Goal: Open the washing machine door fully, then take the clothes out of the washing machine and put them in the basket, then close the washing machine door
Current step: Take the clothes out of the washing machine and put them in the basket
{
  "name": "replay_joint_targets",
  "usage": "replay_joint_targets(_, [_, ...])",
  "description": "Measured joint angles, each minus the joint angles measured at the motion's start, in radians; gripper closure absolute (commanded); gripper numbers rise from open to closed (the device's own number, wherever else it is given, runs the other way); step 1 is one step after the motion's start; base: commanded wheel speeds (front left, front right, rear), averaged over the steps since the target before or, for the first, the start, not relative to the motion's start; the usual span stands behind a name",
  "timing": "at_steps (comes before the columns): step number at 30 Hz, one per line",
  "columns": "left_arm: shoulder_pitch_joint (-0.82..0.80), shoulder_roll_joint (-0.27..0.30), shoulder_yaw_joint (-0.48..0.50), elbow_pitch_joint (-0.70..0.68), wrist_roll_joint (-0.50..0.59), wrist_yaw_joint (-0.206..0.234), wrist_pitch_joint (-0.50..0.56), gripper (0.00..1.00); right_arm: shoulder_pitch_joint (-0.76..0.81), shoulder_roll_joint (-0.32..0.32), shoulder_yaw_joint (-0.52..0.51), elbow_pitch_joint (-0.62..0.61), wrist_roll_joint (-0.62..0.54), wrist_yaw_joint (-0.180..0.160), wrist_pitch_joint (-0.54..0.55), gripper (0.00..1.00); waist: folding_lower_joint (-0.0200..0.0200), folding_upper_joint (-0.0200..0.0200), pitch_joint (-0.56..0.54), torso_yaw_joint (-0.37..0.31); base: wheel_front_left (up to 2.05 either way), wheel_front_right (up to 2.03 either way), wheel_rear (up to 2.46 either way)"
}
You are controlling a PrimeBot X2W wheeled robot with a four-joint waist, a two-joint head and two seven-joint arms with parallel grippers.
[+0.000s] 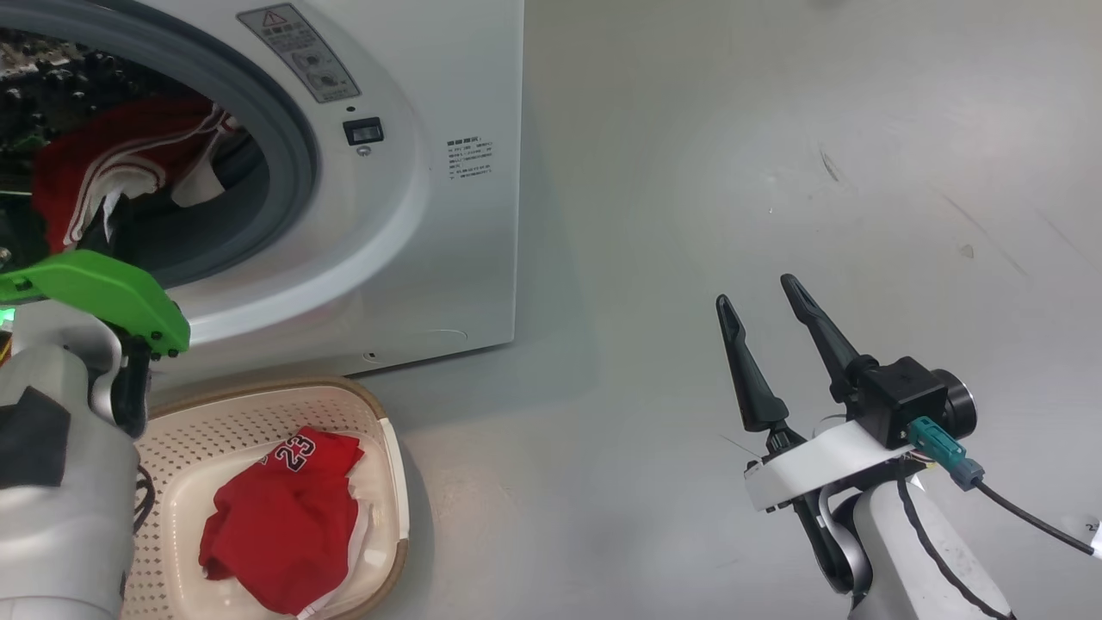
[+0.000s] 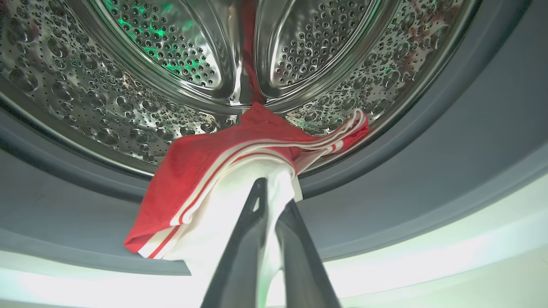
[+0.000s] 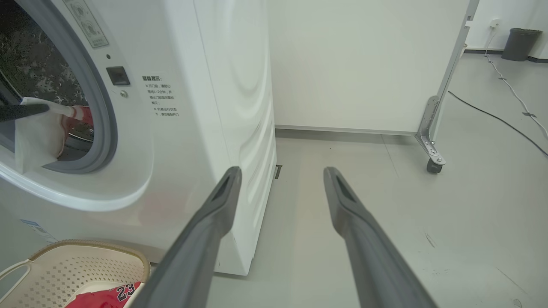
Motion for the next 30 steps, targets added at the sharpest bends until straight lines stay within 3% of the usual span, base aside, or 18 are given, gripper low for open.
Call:
replay_joint_targets(20, [0.199, -0.016, -0.039, -0.032, -0.001, -0.001, -0.123, 1.0, 0.092, 0.0, -0.027, 0.033, -0.001, 0.017, 0.0, 0.0, 0.0, 0.0, -0.165, 0.061, 0.0, 0.0, 0.0])
replay_joint_targets(30, [0.274, -0.01, -0.044, -0.151, 0.012, -0.001, -0.141, 1.0, 0.13, 0.0, -0.027, 0.034, -0.003, 0.02, 0.0, 0.0, 0.0, 0.0, -0.233, 0.083, 0.0, 0.0, 0.0])
